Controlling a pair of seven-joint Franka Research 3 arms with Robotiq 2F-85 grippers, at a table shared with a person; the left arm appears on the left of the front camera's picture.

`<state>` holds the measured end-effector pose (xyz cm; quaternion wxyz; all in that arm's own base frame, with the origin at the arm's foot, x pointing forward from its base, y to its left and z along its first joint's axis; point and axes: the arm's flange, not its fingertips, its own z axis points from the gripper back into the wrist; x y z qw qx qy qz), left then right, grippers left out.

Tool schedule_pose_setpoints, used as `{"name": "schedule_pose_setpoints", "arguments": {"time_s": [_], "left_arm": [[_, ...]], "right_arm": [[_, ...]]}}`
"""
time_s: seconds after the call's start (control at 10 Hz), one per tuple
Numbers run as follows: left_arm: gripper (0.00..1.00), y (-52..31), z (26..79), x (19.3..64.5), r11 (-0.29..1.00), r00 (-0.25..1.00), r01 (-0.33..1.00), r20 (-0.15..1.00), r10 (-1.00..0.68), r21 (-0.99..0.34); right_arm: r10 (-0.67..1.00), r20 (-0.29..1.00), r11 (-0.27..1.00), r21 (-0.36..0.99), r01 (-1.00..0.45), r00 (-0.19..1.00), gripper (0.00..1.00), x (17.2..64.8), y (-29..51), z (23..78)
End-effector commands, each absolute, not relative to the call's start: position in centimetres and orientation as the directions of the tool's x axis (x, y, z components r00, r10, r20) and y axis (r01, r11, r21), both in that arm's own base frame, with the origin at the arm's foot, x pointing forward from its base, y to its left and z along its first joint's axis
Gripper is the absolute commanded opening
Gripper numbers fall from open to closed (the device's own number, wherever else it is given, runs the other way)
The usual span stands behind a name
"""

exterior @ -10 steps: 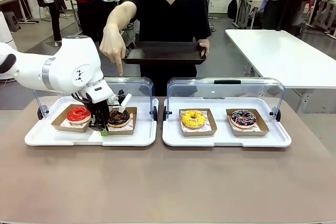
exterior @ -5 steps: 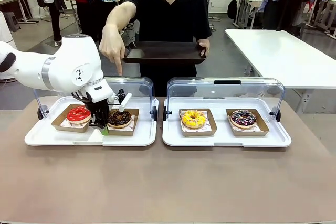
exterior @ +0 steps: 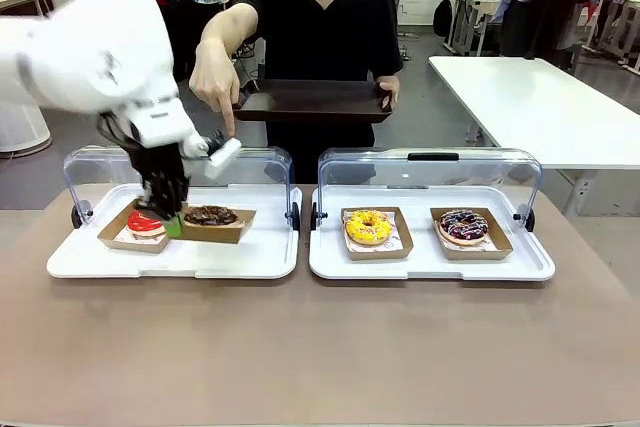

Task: Provide the desired donut to the person.
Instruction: Pick up and lift the Paper togo box containing the Donut pointed at by the person.

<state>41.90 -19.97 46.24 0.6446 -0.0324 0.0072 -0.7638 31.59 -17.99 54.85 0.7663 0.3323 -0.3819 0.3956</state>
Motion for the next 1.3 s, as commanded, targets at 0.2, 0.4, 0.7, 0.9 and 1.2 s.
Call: {"name": "schedule_pose_setpoints", "arguments": {"time_s": [0.2,0.4,0.7,0.9,1.2], "left_arm": [[0.00,-18.9,55.9,35.9,-0.150,-0.150,0.989,0.064,-0.987,0.011],[0.00,-19.2,59.2,35.0,-0.121,-0.124,0.991,0.045,-0.991,0.065],[0.00,-18.4,59.5,36.3,-0.107,-0.110,0.992,0.046,-0.993,0.065],[0.00,-18.1,58.8,36.7,-0.129,-0.132,0.990,0.046,-0.990,0.052],[0.00,-18.0,59.3,36.0,-0.118,-0.121,0.992,0.054,-0.991,0.054]], "right_arm": [[0.338,0.860,0.459,0.205,-0.865,0.383,1.00,31.7,-18.0,54.9],[0.338,0.860,0.459,0.205,-0.865,0.383,1.00,31.7,-18.0,54.9],[0.338,0.860,0.459,0.205,-0.865,0.383,1.00,31.7,-18.0,54.9],[0.338,0.860,0.459,0.205,-0.865,0.383,1.00,31.7,-18.0,54.9],[0.338,0.860,0.459,0.205,-0.865,0.383,1.00,31.7,-18.0,54.9]]}}
